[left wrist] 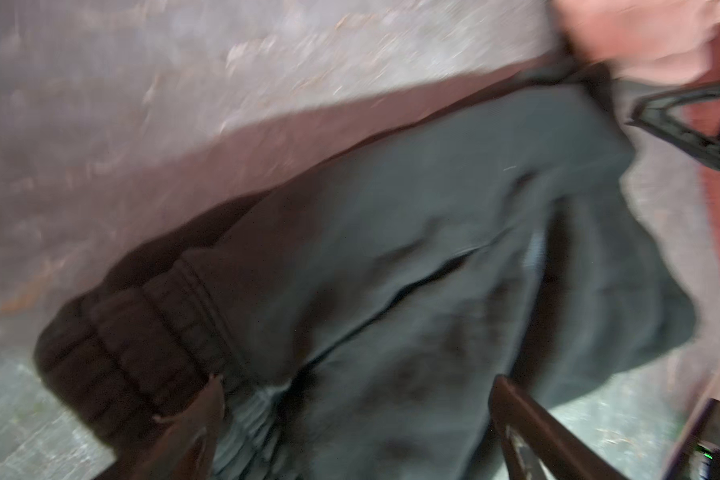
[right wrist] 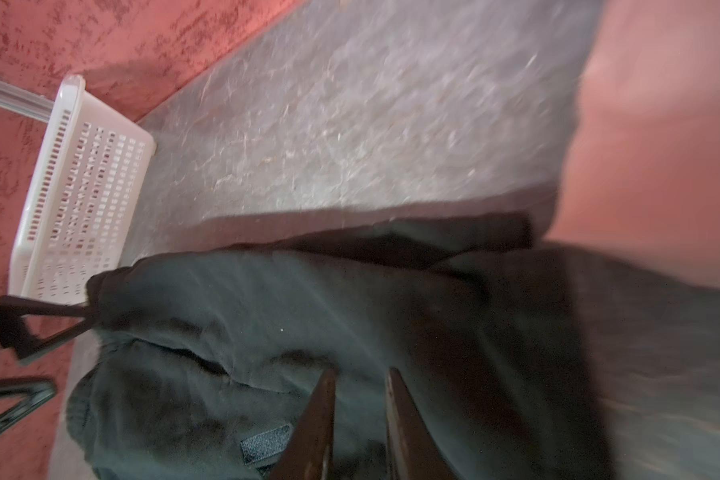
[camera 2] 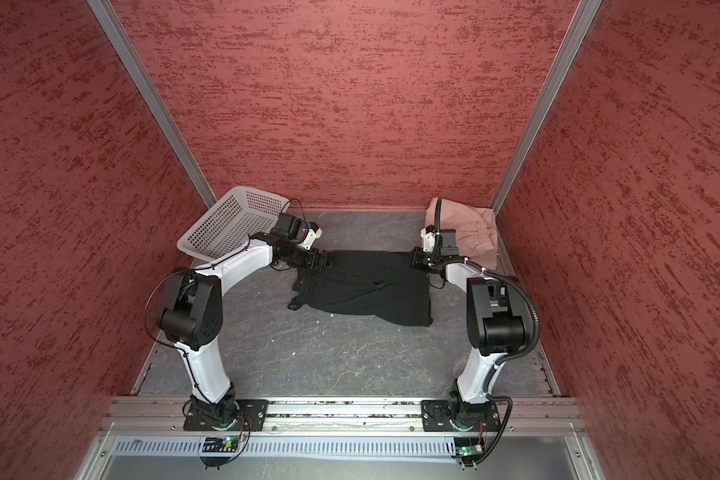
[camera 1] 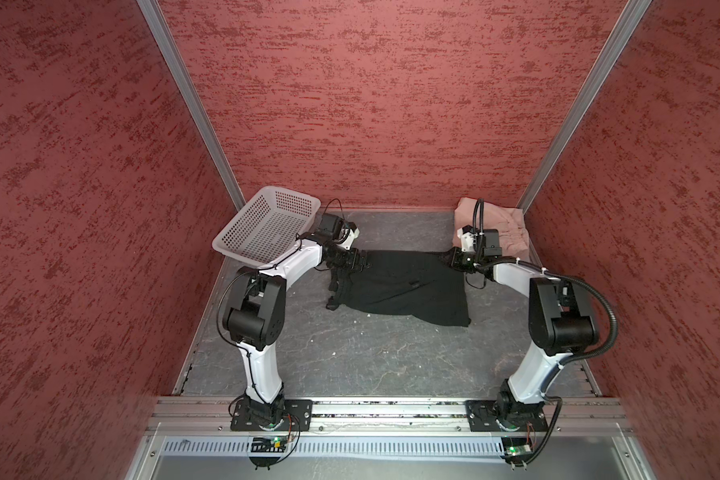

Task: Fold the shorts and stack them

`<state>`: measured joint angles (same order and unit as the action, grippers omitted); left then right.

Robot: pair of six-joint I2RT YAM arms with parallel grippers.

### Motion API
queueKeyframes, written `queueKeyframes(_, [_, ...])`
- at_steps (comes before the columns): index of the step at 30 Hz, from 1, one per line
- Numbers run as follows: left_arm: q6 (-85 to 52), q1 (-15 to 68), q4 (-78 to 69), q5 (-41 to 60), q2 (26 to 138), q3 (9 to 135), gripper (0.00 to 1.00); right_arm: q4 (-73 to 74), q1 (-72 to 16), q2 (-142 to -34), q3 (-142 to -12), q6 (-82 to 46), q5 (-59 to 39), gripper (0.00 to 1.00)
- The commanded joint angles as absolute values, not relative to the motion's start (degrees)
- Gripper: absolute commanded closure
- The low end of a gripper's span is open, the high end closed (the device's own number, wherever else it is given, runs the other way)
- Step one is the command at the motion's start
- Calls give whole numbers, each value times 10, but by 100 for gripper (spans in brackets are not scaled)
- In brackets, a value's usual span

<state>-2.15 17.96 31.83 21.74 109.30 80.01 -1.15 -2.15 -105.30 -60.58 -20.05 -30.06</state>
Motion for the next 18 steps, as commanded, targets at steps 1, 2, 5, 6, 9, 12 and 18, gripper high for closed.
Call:
queueKeyframes(1, [-27, 171, 296, 200, 1097, 774, 1, 40, -18, -1083, -595, -232, -319, 77])
queueKeyframes(2, [-27, 171, 287, 200, 1095, 764, 1, 31, -18, -1092, -595, -236, -315, 77])
queueKeyframes(5, [-33, 164, 261, 198, 1097, 731, 1, 12, -13, -1112, -590, -250, -286, 78])
queueKeyframes(6, [-37, 158, 256, 199, 1100, 722, 1, 9, -8, -1116, -586, -257, -279, 78])
queueKeyframes(9, [-53, 139, 240, 203, 1102, 697, 1, 10, 10, -1117, -571, -268, -273, 78])
queueKeyframes(12, [-62, 123, 242, 232, 1086, 691, 0, 4, 19, -1098, -571, -260, -274, 74])
queueKeyframes(18, [-74, 134, 360, 213, 975, 771, 1, -66, -9, -978, -595, -218, -296, 61])
